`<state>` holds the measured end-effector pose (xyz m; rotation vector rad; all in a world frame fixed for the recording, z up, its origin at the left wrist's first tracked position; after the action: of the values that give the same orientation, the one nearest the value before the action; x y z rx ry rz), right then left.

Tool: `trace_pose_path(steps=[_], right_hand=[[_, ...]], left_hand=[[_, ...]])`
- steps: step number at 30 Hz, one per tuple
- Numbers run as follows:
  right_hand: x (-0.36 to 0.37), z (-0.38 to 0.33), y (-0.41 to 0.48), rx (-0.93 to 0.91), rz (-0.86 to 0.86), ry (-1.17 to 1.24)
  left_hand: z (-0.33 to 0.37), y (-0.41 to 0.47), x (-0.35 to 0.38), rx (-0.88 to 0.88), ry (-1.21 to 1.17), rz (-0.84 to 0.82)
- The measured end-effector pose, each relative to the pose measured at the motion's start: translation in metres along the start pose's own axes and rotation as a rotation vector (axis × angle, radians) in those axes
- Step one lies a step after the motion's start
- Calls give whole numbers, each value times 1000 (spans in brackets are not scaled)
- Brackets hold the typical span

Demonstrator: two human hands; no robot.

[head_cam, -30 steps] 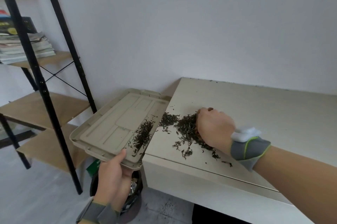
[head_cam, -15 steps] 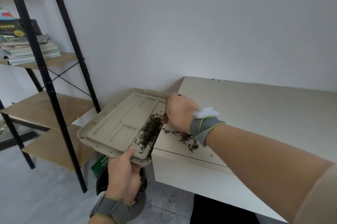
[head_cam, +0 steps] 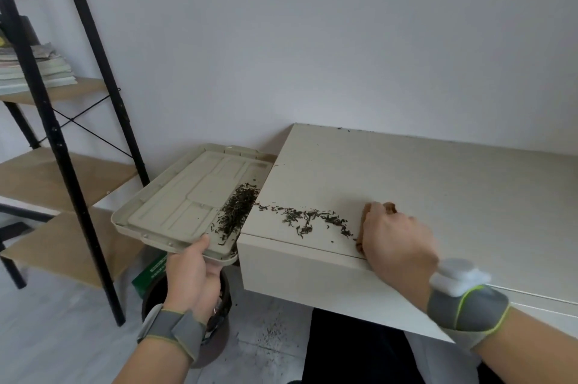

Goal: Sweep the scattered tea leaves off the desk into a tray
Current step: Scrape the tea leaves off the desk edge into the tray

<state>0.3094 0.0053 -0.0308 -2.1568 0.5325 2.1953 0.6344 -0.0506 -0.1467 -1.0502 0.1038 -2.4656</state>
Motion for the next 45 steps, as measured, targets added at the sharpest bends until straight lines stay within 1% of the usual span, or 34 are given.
trace_pose_path(steps=[10, 13, 15, 18, 20, 22, 24, 27, 29, 32, 33, 36, 40, 43, 45], right_hand=[[14, -173, 42, -191, 27, 107], [16, -212, 53, -212, 21, 156], [19, -229, 56, -242, -18, 212], [11, -215, 73, -225, 2, 355], [4, -184, 100, -174, -2, 383], [3, -139, 134, -100, -56, 378], [6, -93, 170, -16, -74, 350], [28, -40, 219, 75, 19, 186], [44, -21, 240, 138, 24, 152], [56, -30, 254, 125, -5, 124], [56, -44, 257, 96, -14, 115], [48, -102, 240, -68, -17, 128], [37, -171, 180, -326, 32, 122], [29, -184, 148, -437, 13, 247], [21, -167, 147, -403, 4, 389]], left_hand=[[0, 1, 1, -6, 17, 5], [-2, 2, -1, 5, 32, 2], [-2, 3, -2, 14, 30, 9], [-2, 5, -2, 13, 21, 7], [-3, 7, -1, 8, 21, 6], [-4, 7, 0, 8, 23, 4], [-5, 8, 2, 10, 30, 4], [-6, 10, 3, 7, 35, 13], [-7, 11, 4, 12, 34, 12], [-11, 13, 1, 11, 36, 20], [-14, 15, 1, 12, 34, 23], [-16, 19, 3, 6, 45, 44], [-16, 22, 11, -11, 54, 66], [-15, 22, 15, -8, 43, 94], [-14, 23, 16, -16, 51, 94]])
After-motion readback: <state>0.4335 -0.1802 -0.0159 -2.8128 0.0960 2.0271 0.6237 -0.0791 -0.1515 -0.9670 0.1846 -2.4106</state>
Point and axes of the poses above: each hand's wrist, its own y-axis towards the middle knuckle, its own x-axis out of the palm, z = x × y, the point moved 6 cm from there along y, towards the middle knuckle, and after that the axes turned 6 degrees about x, right-handed, at the moved point
